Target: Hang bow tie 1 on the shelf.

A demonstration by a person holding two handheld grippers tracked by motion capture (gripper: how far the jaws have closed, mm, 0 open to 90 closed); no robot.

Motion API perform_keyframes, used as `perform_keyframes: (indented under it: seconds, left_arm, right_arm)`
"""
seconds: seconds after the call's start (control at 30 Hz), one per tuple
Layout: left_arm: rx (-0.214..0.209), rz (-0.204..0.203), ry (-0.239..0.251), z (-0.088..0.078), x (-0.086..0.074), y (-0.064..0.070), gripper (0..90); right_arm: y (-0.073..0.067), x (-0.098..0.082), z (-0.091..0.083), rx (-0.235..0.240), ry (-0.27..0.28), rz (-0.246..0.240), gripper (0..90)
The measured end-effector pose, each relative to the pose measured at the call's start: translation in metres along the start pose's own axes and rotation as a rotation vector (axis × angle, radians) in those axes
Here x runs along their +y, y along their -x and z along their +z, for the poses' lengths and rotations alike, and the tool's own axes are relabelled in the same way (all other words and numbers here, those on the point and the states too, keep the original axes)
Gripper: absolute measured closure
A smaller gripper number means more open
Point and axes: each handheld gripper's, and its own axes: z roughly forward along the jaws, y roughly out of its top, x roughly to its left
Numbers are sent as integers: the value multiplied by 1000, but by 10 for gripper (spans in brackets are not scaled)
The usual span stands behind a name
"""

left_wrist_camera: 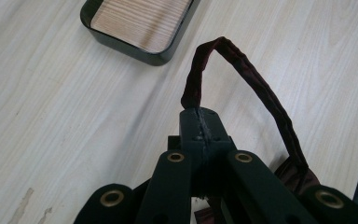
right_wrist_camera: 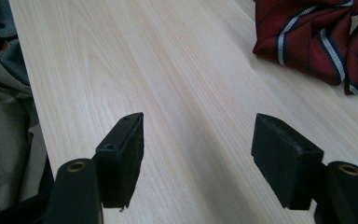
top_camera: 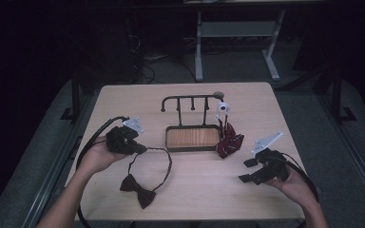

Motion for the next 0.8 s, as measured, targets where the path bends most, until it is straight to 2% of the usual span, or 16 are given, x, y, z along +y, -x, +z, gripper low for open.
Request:
perform_keyframes:
  seconds: [0.37, 0.47, 0.8]
  left_arm:
    - [5, 29, 12, -12, 4, 2, 900]
    - [-1, 20, 19, -14, 5, 3, 900]
    - [-2, 38, 30, -25, 10, 4, 900]
  right_arm:
    - [0, 0, 1, 1, -6, 7, 339]
    - [0, -1, 1, 1, -4, 2, 339]
    - [0, -1, 0, -2, -6, 3, 336]
